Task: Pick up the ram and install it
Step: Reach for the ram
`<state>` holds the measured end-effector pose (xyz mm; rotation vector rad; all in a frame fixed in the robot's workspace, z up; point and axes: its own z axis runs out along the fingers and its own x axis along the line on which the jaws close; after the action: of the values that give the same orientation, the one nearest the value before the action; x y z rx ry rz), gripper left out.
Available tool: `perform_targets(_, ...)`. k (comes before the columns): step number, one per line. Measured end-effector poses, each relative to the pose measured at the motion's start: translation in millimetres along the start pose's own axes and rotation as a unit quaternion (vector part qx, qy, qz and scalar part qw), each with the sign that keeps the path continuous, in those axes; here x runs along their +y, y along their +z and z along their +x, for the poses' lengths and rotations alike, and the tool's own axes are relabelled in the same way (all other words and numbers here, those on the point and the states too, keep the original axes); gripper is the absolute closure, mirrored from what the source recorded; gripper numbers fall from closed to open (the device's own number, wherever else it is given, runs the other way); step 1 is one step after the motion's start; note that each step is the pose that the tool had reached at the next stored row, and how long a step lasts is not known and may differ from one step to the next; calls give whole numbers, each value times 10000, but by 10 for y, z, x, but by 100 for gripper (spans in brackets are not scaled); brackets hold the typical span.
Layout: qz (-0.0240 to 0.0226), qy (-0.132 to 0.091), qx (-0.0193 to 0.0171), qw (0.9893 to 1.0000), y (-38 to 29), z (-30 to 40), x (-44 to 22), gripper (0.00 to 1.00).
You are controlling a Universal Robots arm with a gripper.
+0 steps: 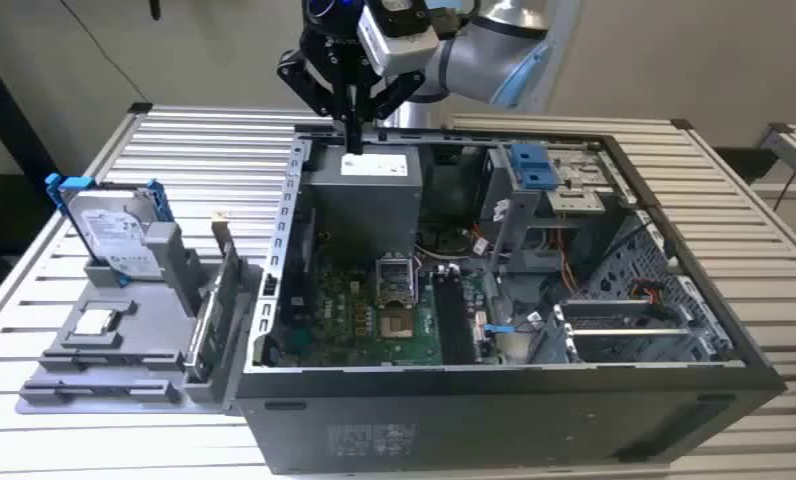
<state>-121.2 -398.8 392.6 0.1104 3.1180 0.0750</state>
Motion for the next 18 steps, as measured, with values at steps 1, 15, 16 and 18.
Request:
perform_targets(1,0,0,0,10000,0,0,0,89)
perform_targets(15,0,0,0,10000,37,26,-6,89)
perform_targets(16,0,1,0,10000,39,27,-6,89)
perform_targets(18,0,0,0,10000,43,29,-6,89)
